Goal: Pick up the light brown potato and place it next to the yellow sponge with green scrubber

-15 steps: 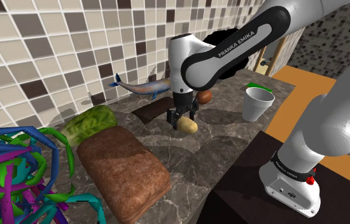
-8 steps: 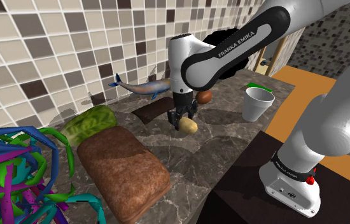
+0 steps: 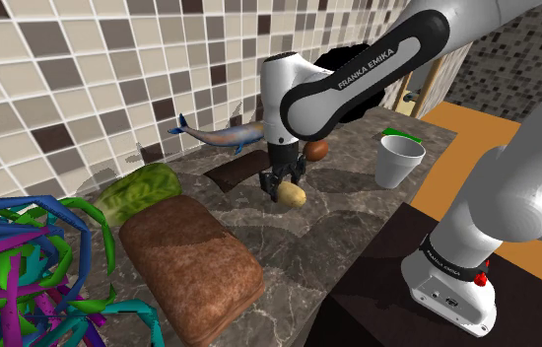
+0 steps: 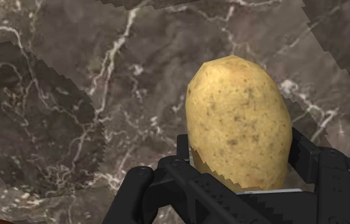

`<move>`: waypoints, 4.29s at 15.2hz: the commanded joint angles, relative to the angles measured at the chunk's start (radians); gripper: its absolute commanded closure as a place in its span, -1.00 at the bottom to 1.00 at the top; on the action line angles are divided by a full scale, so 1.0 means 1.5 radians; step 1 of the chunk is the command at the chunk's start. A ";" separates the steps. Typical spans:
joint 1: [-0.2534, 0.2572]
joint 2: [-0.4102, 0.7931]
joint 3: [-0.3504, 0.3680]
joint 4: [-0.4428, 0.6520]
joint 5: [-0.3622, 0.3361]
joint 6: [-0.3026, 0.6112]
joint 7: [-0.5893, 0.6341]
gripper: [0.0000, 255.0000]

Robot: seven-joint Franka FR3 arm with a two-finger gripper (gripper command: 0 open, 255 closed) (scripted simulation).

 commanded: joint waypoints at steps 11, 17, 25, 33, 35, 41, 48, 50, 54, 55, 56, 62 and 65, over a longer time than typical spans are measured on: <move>0.001 -0.063 -0.007 0.045 0.014 -0.106 -0.010 1.00; 0.001 -0.089 -0.012 0.076 0.018 -0.163 -0.013 1.00; 0.000 -0.114 -0.018 0.126 0.019 -0.237 -0.015 1.00; -0.054 -0.182 -0.107 0.057 -0.015 -0.242 -0.146 1.00; -0.069 -0.192 -0.130 0.047 -0.028 -0.243 -0.178 1.00; -0.116 -0.202 -0.200 0.036 -0.071 -0.242 -0.273 1.00; -0.171 -0.178 -0.280 0.057 -0.120 -0.234 -0.383 1.00; -0.185 -0.165 -0.302 0.070 -0.132 -0.231 -0.415 1.00; -0.213 -0.130 -0.346 0.105 -0.150 -0.225 -0.478 1.00; -0.219 -0.119 -0.357 0.116 -0.153 -0.223 -0.494 1.00; -0.225 -0.108 -0.367 0.127 -0.156 -0.222 -0.510 1.00; -0.261 -0.029 -0.427 0.209 -0.158 -0.215 -0.609 1.00; -0.280 0.019 -0.454 0.261 -0.149 -0.215 -0.660 1.00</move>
